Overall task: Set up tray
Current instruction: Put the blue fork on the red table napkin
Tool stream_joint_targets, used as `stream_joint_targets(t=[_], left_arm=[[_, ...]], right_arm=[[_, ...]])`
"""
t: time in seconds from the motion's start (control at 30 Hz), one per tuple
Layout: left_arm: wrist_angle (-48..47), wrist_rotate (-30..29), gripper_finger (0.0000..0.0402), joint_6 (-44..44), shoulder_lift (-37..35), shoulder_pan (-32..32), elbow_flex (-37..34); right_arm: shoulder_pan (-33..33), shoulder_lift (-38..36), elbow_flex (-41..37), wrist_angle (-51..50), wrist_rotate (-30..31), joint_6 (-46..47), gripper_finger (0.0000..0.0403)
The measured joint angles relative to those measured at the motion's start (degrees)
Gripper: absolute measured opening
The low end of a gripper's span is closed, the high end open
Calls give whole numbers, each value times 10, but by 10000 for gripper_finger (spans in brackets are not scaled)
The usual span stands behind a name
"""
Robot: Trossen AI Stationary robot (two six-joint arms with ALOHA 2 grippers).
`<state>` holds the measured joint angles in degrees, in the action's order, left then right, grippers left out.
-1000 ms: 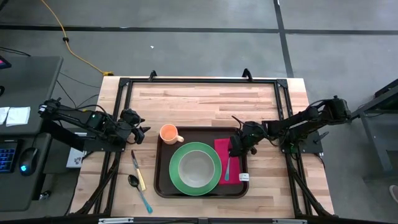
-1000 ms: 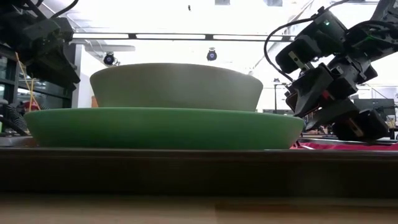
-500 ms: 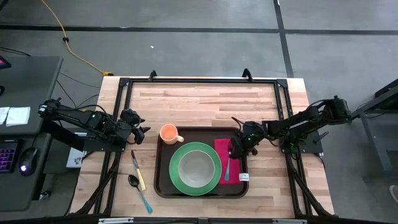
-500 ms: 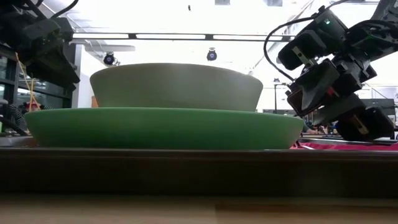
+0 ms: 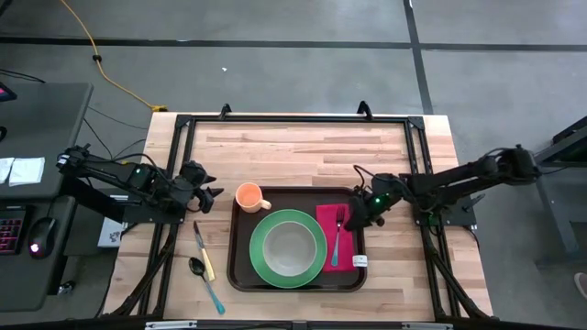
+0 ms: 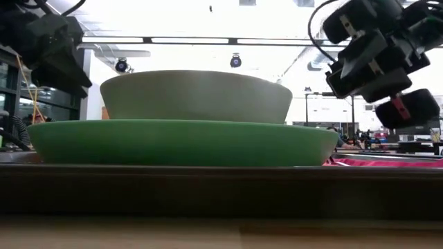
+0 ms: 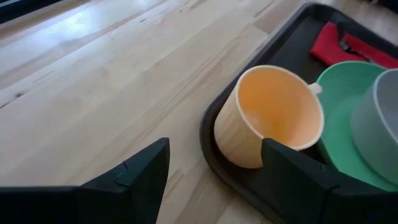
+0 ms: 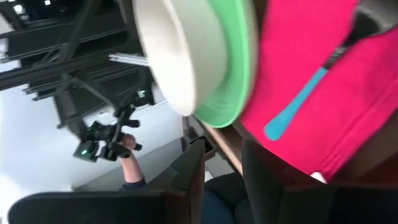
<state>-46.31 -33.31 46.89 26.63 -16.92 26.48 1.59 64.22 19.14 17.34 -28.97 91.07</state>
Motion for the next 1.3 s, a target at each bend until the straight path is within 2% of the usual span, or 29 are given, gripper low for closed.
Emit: stream_joint_targets(t=[0.17,0.37,0.67,0.87,1.17,1.3], left_arm=[[5,-2,281,0,0,0,0],[4,-3,283,5,0,0,0],[4,1,280,5,0,0,0],[4,2,284,5,0,0,0],[4,8,281,5,0,0,0],[3,8,284,5,0,0,0]], right_arm=[[-10,-43,0,0,5,1,84],[-13,-74,0,0,50,-26,84],[-13,-77,0,0,130,-26,84],[-13,-77,0,0,154,-16,84],[-13,-77,0,8,154,-11,84],[-13,-77,0,8,181,-13,84]])
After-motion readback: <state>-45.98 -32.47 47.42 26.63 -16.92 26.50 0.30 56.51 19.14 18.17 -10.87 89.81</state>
